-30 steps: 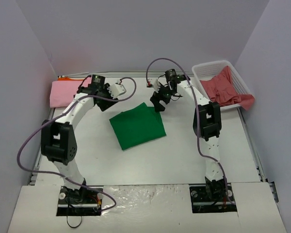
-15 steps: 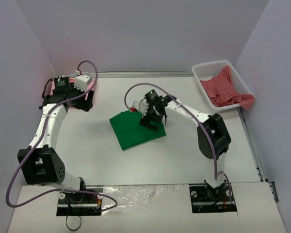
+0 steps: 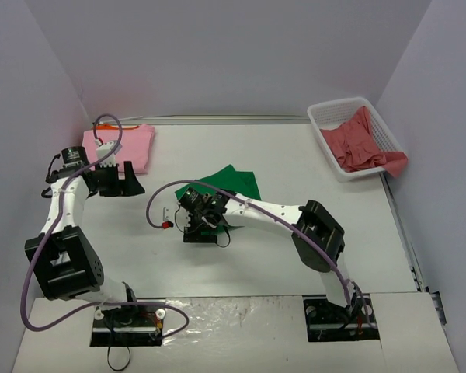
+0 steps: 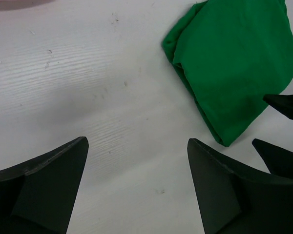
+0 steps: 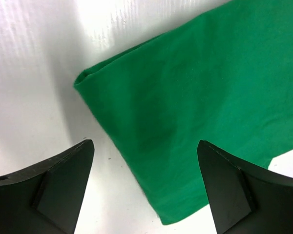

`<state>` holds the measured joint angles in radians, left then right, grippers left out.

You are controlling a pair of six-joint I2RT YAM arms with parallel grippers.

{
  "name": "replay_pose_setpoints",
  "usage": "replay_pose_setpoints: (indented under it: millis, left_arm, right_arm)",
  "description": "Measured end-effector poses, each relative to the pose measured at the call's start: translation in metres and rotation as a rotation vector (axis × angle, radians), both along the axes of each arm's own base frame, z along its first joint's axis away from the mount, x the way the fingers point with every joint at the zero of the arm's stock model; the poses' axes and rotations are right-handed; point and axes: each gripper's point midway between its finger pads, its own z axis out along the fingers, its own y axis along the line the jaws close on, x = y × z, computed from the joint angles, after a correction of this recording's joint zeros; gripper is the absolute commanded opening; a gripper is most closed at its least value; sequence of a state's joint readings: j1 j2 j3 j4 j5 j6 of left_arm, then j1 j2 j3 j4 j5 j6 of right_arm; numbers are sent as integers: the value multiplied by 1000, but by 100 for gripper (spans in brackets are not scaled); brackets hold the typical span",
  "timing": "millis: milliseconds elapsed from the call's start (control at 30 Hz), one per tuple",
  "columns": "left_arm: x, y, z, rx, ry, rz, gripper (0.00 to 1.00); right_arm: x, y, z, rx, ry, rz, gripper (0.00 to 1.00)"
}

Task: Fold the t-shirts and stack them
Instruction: Fold the long partially folded tshirt into a neat square, then put the neatly folded tshirt into the corner of the board with the left arm

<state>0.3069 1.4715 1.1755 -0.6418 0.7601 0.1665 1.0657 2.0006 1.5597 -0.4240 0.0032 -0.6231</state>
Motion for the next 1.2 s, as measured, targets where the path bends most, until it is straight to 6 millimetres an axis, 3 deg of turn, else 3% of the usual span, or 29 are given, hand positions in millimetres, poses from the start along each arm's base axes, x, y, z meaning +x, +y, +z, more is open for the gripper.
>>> replay_pose_setpoints:
  millis: [267, 433, 533, 567, 633, 667, 833, 900, 933, 1033, 1200]
  left_arm:
    - [-8, 4, 6, -38, -11, 13, 82]
    - [-12, 4, 3, -55, 3, 15, 82]
    - [-12, 6, 3, -65, 1, 20, 82]
    - [-12, 6, 4, -68, 1, 21, 82]
    - [-12, 7, 4, -72, 1, 23, 83]
    - [-12, 7, 4, -75, 2, 23, 84]
    - [-15, 4, 4, -93, 8, 12, 87]
    - [-15, 2, 3, -105, 12, 7, 88]
    - [-15, 2, 3, -110, 15, 5, 88]
    - [-16, -1, -2, -140, 40, -3, 89]
    - [-15, -7, -13, -204, 90, -18, 95]
  right_arm:
    - [9, -2, -44, -96, 13, -32, 77]
    - [10, 11, -41, -80, 3, -26, 76]
    - [7, 16, -44, -88, -3, -18, 66]
    - [7, 17, -44, -94, -6, -16, 58]
    - [7, 20, -46, -100, -16, -17, 54]
    - [8, 21, -47, -103, -22, -19, 45]
    - [14, 26, -51, -110, -37, -31, 25]
    - [23, 26, -53, -109, -40, -53, 21]
    - [29, 26, -53, -105, -41, -64, 13]
    - [52, 22, -55, -89, -43, -113, 0]
    - [101, -1, -53, -67, -43, -222, 0]
